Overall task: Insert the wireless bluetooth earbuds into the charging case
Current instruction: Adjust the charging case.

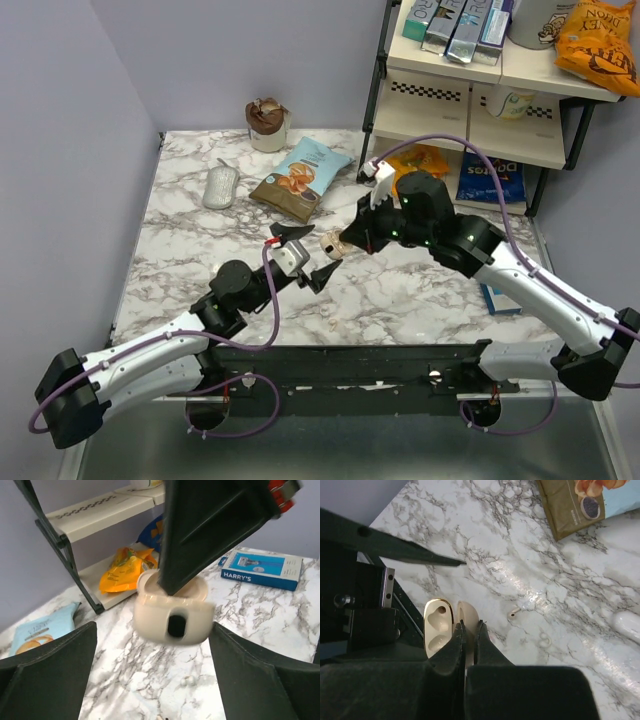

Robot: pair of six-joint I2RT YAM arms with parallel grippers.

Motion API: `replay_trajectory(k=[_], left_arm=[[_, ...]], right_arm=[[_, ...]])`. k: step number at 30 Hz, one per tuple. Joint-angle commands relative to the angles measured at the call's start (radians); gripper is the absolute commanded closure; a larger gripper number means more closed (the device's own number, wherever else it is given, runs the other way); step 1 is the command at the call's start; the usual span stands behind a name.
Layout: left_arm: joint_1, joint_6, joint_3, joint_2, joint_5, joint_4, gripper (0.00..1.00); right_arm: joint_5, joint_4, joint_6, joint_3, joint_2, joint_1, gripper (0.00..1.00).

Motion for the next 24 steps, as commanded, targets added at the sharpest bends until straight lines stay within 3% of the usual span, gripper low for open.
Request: replay_trajectory(k=[1, 6, 8, 14, 17, 18, 19, 21, 24], left_arm=[[0.001, -0.024, 0.024, -0.012, -0.12, -0.02, 0.01], [0.001, -0.083, 0.1, 0.004, -0.177, -0.124, 0.01], [0.004, -0.108, 0.14, 0.014, -0.114, -0.23, 0.01], [0.044, -0.166, 0.203, 0.008, 0.367, -0.313, 0.01], [0.14, -0.232, 0.266, 0.077, 0.576, -0.362, 0.01], [0.168, -0.255, 0.28, 0.094, 0.745, -0.353, 0.01], [0.214, -0.286, 0.283, 0.126, 0.817, -0.314, 0.01], [0.228, -0.315, 0.301, 0.149, 0.9, -0.296, 0.02], [0.227, -0.305, 0.313, 0.169, 0.915, -0.303, 0.03]], right_arm=[[-0.006, -0.067, -0.087, 0.068, -0.061, 0.002, 0.99], [-0.019, -0.065, -0.143, 0.058, -0.095, 0.002, 0.99], [-0.026, -0.047, -0.192, 0.035, -0.127, 0.005, 0.99], [0.063, 0.053, -0.459, -0.12, -0.235, 0.069, 0.99], [0.048, 0.053, -0.502, -0.134, -0.278, 0.075, 0.99], [0.045, 0.05, -0.512, -0.134, -0.284, 0.075, 0.99], [0.036, 0.049, -0.518, -0.131, -0.293, 0.075, 0.99], [0.022, 0.041, -0.533, -0.117, -0.298, 0.075, 0.99], [0.049, 0.042, -0.527, -0.101, -0.293, 0.077, 0.99]])
